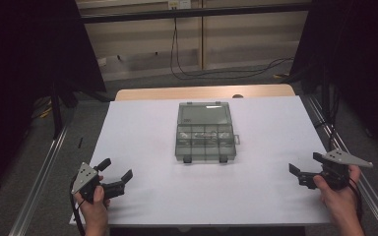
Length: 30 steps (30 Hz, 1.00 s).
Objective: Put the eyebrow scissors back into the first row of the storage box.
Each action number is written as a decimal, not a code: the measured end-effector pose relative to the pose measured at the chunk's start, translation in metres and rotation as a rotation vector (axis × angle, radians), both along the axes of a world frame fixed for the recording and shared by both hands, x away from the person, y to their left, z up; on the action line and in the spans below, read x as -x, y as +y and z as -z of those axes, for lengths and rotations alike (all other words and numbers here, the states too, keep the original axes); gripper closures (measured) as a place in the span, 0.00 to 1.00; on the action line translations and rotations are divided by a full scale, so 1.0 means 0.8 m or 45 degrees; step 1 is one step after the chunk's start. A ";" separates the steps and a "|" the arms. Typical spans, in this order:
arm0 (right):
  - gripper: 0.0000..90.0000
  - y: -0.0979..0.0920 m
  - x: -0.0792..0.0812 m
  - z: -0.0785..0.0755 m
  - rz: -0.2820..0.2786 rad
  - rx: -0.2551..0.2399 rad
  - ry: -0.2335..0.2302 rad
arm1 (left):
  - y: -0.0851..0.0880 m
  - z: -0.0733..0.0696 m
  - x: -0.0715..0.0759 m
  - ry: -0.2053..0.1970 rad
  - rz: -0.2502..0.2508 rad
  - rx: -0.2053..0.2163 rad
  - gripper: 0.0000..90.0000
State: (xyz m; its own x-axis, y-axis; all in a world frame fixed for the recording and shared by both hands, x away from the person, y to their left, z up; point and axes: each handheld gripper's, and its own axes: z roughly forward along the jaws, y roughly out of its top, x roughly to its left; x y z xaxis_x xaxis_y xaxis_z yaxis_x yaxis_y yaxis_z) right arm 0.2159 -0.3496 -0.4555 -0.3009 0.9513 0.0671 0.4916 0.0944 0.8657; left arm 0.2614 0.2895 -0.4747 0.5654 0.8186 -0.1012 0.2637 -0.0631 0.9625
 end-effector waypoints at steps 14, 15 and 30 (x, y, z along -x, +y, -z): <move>0.02 -0.031 0.023 0.017 0.079 -0.063 -0.028 | -0.002 0.000 0.000 0.000 0.003 -0.014 0.05; 0.02 -0.034 0.025 0.021 0.088 -0.074 -0.040 | -0.002 0.000 0.000 0.001 0.001 -0.011 0.05; 0.02 -0.036 0.031 0.029 0.111 -0.156 -0.110 | -0.003 0.000 -0.001 0.007 0.006 -0.040 0.05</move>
